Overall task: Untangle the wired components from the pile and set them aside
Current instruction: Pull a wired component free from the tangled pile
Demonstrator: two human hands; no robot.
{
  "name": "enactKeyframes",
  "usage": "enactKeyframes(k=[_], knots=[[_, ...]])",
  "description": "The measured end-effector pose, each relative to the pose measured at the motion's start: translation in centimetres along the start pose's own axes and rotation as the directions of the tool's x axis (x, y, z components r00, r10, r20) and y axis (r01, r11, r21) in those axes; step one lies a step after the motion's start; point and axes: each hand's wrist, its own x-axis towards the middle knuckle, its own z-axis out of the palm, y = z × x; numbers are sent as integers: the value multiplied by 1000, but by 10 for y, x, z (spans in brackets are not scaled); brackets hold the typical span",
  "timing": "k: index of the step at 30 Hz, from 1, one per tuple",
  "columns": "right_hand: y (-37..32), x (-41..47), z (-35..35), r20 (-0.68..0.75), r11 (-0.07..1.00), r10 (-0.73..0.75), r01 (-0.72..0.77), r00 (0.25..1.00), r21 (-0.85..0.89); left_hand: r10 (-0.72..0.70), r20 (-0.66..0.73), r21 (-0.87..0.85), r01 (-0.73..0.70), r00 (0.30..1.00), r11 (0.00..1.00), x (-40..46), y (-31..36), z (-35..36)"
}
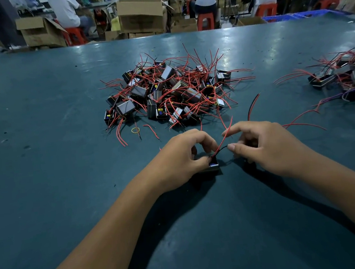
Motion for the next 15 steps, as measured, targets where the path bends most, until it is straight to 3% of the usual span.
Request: enactKeyframes(k=[11, 15], knots=[[-2, 3, 0, 3, 923, 147, -139, 989, 360, 58, 48, 5, -58, 997, 998, -3, 4, -2], [-6, 2, -2, -3, 927, 128, -119, 992, 357, 32, 69, 171, -44, 997, 984, -4, 4, 2]])
